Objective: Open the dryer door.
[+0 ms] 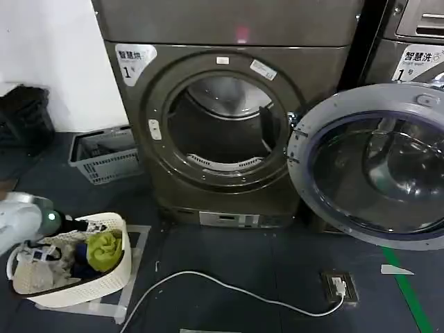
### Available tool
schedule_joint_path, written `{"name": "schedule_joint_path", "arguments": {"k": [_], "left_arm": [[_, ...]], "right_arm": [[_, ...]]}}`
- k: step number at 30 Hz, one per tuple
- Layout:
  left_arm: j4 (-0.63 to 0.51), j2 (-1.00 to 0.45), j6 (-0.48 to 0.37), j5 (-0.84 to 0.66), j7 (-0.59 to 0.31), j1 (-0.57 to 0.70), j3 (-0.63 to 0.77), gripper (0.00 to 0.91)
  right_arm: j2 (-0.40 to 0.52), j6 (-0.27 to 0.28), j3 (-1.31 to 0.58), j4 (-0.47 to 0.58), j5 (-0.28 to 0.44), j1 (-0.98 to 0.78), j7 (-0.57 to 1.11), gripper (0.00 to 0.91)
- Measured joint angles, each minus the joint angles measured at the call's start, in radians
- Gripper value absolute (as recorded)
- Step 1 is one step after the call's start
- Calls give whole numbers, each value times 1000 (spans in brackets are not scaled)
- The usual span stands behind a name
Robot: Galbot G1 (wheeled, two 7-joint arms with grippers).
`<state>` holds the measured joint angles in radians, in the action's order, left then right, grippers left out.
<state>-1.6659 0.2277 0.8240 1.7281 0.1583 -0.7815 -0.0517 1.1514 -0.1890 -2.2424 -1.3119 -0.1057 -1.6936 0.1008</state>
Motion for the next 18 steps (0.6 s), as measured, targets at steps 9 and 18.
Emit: {"name": "schedule_joint_path", "arguments": {"k": [9, 18], "left_arm": [[23, 0, 0, 16, 1, 0, 0, 907], [33, 7, 0, 23, 1, 7, 1, 907]], "right_arm": [[6, -2, -2, 2, 11, 1, -4, 907], [5, -1, -2, 1, 13, 0, -4, 907]]}}
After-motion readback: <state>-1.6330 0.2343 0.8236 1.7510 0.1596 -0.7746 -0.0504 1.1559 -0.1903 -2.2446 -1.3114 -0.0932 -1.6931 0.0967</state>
